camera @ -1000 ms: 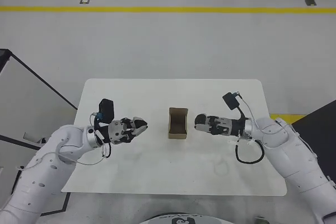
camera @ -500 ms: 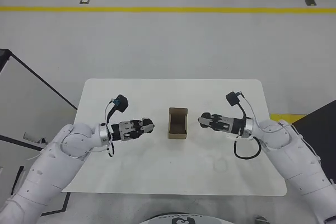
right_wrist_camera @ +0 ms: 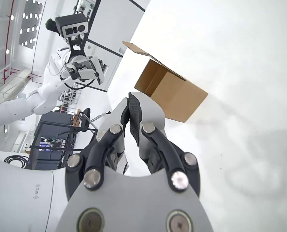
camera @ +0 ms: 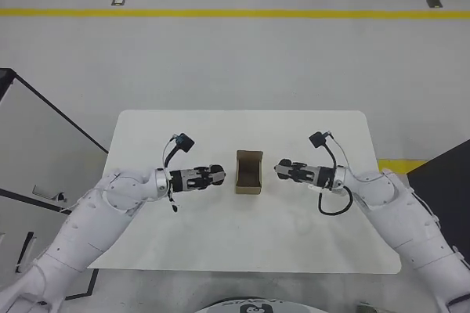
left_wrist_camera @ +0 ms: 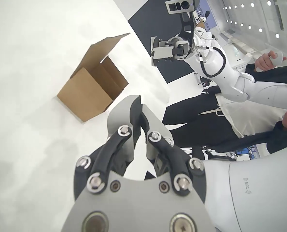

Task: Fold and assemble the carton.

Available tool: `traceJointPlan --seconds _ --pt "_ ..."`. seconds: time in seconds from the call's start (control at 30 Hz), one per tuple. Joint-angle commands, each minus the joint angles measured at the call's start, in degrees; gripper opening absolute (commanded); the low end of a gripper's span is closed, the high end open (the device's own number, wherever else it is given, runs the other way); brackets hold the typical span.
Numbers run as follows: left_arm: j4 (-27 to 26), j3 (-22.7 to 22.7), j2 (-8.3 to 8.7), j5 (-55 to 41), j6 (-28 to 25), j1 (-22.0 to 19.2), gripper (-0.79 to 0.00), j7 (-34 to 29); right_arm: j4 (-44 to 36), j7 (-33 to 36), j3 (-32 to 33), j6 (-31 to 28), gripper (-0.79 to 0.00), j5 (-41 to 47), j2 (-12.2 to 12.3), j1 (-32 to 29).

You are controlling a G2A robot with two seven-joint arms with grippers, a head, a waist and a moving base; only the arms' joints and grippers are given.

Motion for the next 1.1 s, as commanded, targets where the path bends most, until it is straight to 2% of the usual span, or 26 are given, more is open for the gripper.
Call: traceJointPlan --seconds 0.0,0.13,0.57,0.8,1.07 --pt "2.6 2.4 -1.11 0.6 0.3 -2.3 -0.785 1.0 1.7 0.0 -1.3 0.4 -0.785 0.2 -0.5 1.3" --pt "6.0 5.6 -2.77 0.9 0.7 -5.2 -0.785 1.7 4.7 1.2 -3.3 -0.8 -0.785 2.1 -1.5 3.4" --pt "5.8 5.6 -2.99 2.1 1.5 -4.5 -0.785 3.4 5.6 0.7 -3.6 -0.1 -0.785 2.1 -1.8 3.5" --pt "10.6 9.7 -5.88 2.0 2.1 -7.2 -0.785 8.2 8.6 1.2 -5.5 -0.1 -0.785 3.3 -3.1 5.9" --pt "16.8 12.9 -8.58 1.7 1.3 -10.7 -0.785 8.1 13.4 2.2 -8.1 -1.7 -0.785 5.3 -4.8 8.4"
